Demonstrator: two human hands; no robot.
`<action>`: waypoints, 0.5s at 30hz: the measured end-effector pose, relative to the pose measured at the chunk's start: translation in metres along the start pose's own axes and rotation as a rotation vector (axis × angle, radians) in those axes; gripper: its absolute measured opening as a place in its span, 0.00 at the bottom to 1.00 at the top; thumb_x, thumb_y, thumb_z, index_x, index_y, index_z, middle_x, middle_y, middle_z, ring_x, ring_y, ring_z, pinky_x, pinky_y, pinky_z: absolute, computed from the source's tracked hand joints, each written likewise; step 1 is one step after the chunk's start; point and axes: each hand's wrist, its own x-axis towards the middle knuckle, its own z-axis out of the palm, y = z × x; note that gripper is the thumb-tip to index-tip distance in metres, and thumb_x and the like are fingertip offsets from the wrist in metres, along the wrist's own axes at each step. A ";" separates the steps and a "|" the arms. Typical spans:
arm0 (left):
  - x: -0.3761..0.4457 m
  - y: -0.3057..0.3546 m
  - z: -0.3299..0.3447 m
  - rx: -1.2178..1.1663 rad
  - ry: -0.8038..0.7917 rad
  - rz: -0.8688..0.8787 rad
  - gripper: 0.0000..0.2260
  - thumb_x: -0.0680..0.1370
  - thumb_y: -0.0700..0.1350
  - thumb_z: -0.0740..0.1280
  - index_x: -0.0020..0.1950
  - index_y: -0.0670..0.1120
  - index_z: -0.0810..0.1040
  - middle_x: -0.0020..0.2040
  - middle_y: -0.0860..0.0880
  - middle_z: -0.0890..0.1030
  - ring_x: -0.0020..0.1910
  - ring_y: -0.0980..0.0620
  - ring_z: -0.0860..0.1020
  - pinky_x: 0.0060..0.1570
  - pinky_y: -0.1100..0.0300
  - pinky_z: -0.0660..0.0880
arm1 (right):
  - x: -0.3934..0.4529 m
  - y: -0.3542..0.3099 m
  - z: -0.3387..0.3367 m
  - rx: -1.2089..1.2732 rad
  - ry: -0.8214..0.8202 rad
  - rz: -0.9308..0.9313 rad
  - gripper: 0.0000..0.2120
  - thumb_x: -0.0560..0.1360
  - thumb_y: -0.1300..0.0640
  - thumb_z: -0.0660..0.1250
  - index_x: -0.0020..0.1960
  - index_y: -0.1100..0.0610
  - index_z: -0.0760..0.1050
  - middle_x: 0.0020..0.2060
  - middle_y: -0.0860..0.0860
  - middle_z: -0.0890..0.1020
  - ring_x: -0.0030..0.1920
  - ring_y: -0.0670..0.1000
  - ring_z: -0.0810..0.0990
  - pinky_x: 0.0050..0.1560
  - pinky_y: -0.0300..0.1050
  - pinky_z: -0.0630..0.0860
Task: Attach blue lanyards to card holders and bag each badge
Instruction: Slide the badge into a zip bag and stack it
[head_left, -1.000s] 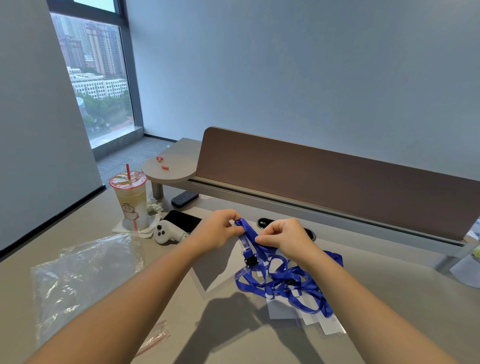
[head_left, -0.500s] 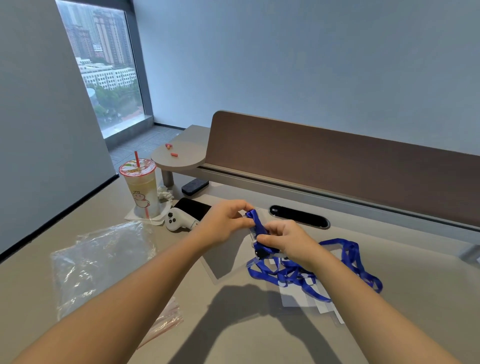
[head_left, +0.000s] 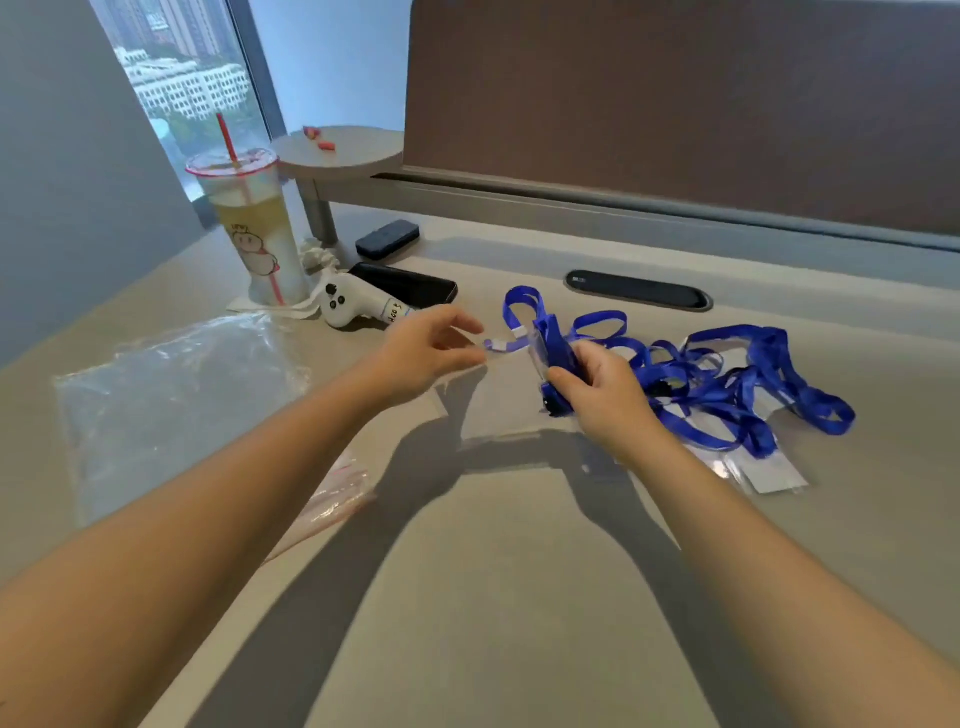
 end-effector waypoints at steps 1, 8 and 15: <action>-0.005 -0.013 0.002 0.016 0.039 0.003 0.14 0.75 0.41 0.65 0.60 0.43 0.73 0.49 0.50 0.77 0.49 0.55 0.75 0.55 0.61 0.71 | -0.002 0.007 0.006 -0.007 0.024 -0.029 0.07 0.76 0.63 0.60 0.40 0.56 0.69 0.32 0.47 0.72 0.35 0.46 0.70 0.35 0.35 0.68; -0.072 -0.085 0.003 0.226 0.219 0.027 0.17 0.74 0.44 0.67 0.62 0.44 0.72 0.63 0.47 0.74 0.64 0.50 0.71 0.60 0.60 0.65 | -0.036 0.025 0.054 -0.075 0.130 -0.219 0.03 0.77 0.64 0.58 0.45 0.59 0.68 0.32 0.46 0.69 0.33 0.43 0.67 0.31 0.27 0.67; -0.152 -0.141 -0.041 0.521 0.305 -0.094 0.21 0.74 0.50 0.66 0.65 0.45 0.71 0.68 0.46 0.71 0.67 0.46 0.68 0.66 0.53 0.64 | -0.082 -0.001 0.105 -0.090 0.198 -0.329 0.09 0.77 0.63 0.57 0.53 0.68 0.70 0.40 0.54 0.77 0.37 0.51 0.72 0.39 0.43 0.68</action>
